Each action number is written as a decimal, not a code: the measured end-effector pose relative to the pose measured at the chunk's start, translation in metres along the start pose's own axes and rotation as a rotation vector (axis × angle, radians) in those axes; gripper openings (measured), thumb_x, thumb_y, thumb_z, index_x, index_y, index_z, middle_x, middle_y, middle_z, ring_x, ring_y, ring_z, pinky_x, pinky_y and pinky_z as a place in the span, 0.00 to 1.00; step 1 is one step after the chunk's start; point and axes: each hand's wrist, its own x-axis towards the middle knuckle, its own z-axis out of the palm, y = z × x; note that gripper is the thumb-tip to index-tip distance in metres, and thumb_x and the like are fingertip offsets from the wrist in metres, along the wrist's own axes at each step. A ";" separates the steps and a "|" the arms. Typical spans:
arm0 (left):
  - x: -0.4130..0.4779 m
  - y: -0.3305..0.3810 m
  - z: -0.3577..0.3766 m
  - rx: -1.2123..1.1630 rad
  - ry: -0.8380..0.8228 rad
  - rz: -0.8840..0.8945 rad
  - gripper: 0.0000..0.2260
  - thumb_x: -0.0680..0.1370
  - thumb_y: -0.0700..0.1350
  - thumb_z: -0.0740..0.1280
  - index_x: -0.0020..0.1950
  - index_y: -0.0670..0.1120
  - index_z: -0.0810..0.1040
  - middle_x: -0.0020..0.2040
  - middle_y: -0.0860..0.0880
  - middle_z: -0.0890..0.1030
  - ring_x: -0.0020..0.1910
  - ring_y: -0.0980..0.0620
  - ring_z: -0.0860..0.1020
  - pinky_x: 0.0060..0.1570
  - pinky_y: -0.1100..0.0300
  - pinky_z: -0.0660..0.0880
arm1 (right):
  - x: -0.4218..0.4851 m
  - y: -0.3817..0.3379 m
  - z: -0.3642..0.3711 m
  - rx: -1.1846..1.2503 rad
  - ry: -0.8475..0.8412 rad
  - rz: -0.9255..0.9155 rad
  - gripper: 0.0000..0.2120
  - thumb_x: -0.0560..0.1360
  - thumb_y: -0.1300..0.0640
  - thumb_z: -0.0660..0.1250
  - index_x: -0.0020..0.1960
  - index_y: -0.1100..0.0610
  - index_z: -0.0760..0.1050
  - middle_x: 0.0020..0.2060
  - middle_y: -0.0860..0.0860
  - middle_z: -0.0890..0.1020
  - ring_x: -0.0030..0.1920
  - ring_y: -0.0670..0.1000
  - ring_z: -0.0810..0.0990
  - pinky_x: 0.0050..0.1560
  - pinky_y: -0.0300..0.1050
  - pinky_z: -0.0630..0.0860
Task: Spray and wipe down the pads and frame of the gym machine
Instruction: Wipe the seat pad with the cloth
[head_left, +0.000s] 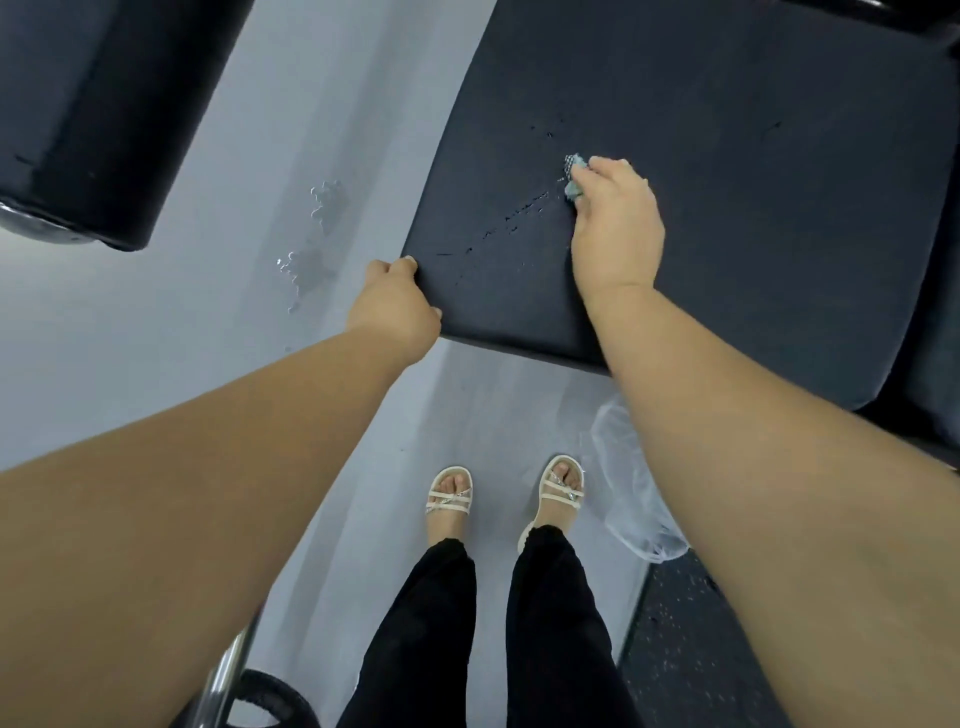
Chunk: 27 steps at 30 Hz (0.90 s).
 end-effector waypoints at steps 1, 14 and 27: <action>0.000 0.001 0.000 0.011 -0.001 -0.011 0.21 0.80 0.42 0.61 0.72 0.44 0.62 0.70 0.45 0.61 0.59 0.42 0.73 0.48 0.59 0.64 | -0.002 -0.012 0.004 0.015 0.041 0.061 0.17 0.74 0.69 0.57 0.57 0.61 0.78 0.57 0.55 0.79 0.62 0.59 0.73 0.64 0.50 0.69; 0.000 0.002 -0.003 0.097 -0.025 -0.013 0.19 0.79 0.43 0.62 0.70 0.43 0.63 0.68 0.44 0.62 0.43 0.44 0.69 0.45 0.58 0.64 | 0.029 -0.007 0.013 -0.030 -0.106 0.022 0.19 0.80 0.63 0.53 0.68 0.53 0.70 0.67 0.48 0.71 0.72 0.52 0.62 0.63 0.41 0.64; 0.014 0.006 -0.008 0.129 -0.066 -0.023 0.17 0.79 0.39 0.62 0.66 0.39 0.64 0.65 0.43 0.63 0.36 0.49 0.67 0.44 0.59 0.66 | 0.051 -0.011 0.027 -0.065 -0.082 -0.218 0.17 0.79 0.64 0.56 0.64 0.56 0.74 0.62 0.52 0.76 0.66 0.58 0.70 0.67 0.48 0.63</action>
